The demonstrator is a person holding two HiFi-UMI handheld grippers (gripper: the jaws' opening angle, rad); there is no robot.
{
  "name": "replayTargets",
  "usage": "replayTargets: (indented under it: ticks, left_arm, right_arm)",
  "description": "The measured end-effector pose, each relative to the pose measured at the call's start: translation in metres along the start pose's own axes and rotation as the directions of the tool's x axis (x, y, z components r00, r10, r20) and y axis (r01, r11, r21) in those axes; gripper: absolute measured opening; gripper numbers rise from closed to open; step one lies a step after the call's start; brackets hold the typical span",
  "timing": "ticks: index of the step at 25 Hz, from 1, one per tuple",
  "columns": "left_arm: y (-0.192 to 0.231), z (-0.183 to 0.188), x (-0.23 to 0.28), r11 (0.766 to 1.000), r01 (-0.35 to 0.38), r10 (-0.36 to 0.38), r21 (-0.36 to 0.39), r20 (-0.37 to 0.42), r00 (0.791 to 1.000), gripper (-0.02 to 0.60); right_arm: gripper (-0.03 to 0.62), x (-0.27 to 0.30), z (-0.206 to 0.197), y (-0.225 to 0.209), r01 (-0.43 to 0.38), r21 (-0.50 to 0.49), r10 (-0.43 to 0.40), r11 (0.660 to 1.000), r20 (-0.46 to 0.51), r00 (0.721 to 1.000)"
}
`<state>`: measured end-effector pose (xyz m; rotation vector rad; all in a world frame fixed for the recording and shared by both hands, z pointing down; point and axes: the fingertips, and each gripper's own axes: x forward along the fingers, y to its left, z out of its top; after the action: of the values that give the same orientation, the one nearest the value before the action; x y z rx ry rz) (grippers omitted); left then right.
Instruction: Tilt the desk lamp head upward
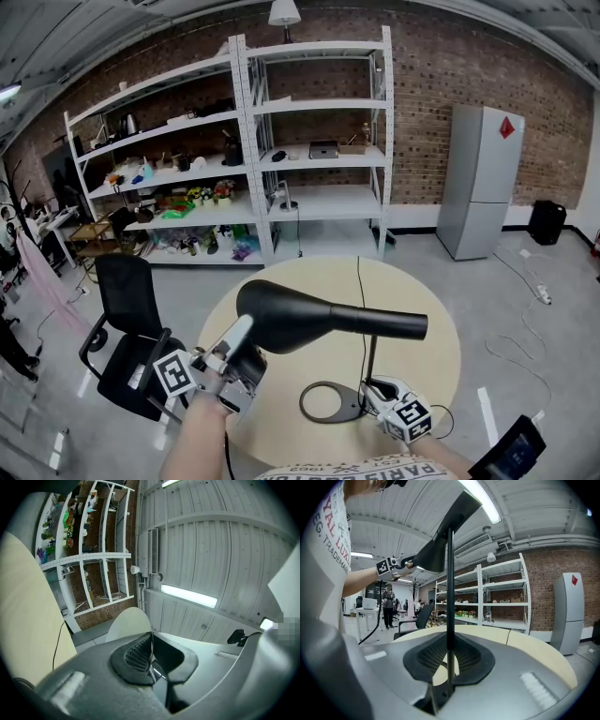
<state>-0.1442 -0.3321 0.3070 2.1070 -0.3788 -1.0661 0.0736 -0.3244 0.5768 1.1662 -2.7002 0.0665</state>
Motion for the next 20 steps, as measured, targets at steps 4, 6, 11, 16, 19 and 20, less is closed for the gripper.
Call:
replayTargets:
  ticks: [4,6,11,16,19,20]
  left_arm:
    - [-0.006,0.003,0.002,1.000,0.002,-0.002,0.012,-0.003,1.000,0.005]
    - [-0.010,0.004,0.004,1.000,0.002,-0.002,0.024,-0.005,1.000,0.005]
    - [-0.015,0.004,0.006,0.998,-0.004,0.005,0.058,-0.011,1.000,0.005]
    - [-0.022,0.004,0.007,0.996,-0.010,0.012,0.088,-0.019,1.000,0.006]
    - [-0.027,0.004,0.012,0.994,-0.015,0.018,0.109,-0.026,0.999,0.006]
    - [-0.028,0.005,0.013,0.993,-0.014,0.018,0.114,-0.029,0.999,0.006]
  right_arm:
    - [0.045,0.000,0.000,0.002,-0.004,0.000,0.004,1.000,-0.003,1.000]
    - [0.044,0.001,0.001,0.002,-0.005,0.001,0.005,1.000,-0.003,1.000]
    - [0.046,0.002,-0.002,0.002,-0.010,0.001,0.010,1.000,-0.002,1.000]
    - [0.046,0.002,-0.003,0.003,-0.009,0.002,0.009,1.000,0.002,1.000]
    - [0.045,0.002,-0.003,0.002,-0.012,0.002,0.012,1.000,0.003,1.000]
    - [0.046,0.002,-0.003,0.002,-0.013,0.002,0.013,1.000,0.004,1.000]
